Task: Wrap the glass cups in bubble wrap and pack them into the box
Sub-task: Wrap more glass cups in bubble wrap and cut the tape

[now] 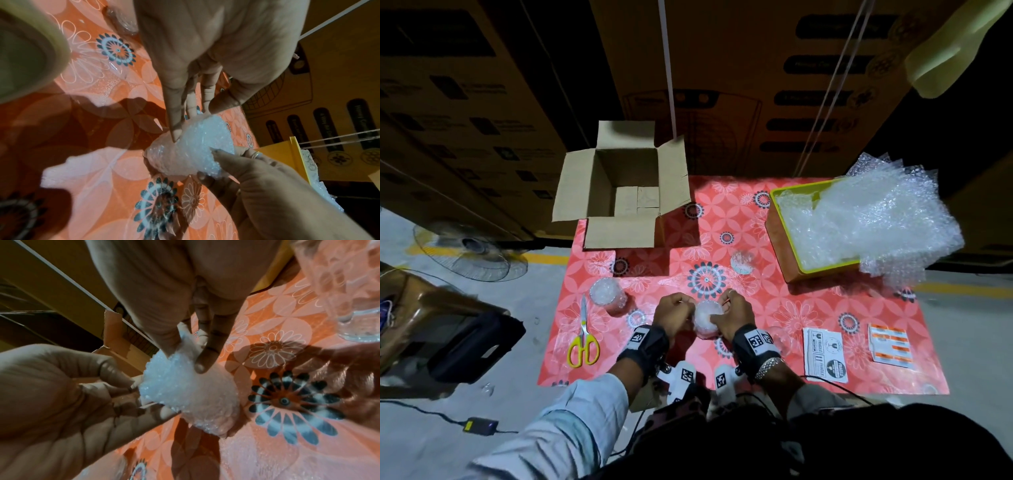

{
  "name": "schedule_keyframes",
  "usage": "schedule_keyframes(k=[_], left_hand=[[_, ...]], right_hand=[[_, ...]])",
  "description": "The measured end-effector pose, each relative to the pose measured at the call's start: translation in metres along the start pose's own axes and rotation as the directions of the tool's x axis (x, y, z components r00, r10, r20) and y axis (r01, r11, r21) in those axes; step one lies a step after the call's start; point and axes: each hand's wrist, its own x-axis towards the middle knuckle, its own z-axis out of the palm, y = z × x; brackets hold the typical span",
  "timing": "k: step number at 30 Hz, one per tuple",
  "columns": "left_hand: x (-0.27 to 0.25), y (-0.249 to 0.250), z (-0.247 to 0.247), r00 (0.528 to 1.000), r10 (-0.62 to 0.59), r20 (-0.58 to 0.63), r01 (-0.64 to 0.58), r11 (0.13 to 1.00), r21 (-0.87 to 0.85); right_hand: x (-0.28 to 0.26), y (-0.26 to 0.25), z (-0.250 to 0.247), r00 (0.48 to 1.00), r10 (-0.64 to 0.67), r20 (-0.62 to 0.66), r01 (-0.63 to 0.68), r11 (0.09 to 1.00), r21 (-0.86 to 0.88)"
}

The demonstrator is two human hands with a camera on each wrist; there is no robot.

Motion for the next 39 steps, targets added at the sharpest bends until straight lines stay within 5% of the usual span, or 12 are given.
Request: schedule_keyframes(k=[9,14,22,28,34,39], left_hand=[[-0.004,-0.001,-0.005,0.999,0.001,0.046,-0.001,1.000,-0.002],[-0.001,-0.006,-0.006,0.997,0.045,0.056,-0.048,0.998,0.042],[0.002,0.006,0.002,0.994,0.098,0.056,-0.111,0.943,0.314],[-0.011,0.022,-0.011,0.996,-0.033,0.086,0.022,0.992,0.125],[-0.035,0.038,-0.033,0.994,0.039,0.097,-0.054,0.987,0.150],[-0.062,0.045,-0.068,0.984,0.124,0.130,-0.137,0.986,0.091]], right_hand=[[-0.005,0.008,-0.012,0.994,-0.039,0.098,0.038,0.999,0.007],[0.000,0.005,-0.005,0.999,-0.037,0.028,0.039,0.998,-0.053],[-0.001,-0.001,-0.003,0.999,-0.043,-0.001,0.042,0.991,-0.127],[-0.003,0.004,-0.014,0.995,-0.055,0.082,0.060,0.996,-0.062],[-0.015,-0.001,-0.027,0.985,-0.152,0.084,0.162,0.978,-0.133],[-0.036,-0.013,-0.034,0.937,-0.346,-0.047,0.340,0.934,-0.108]])
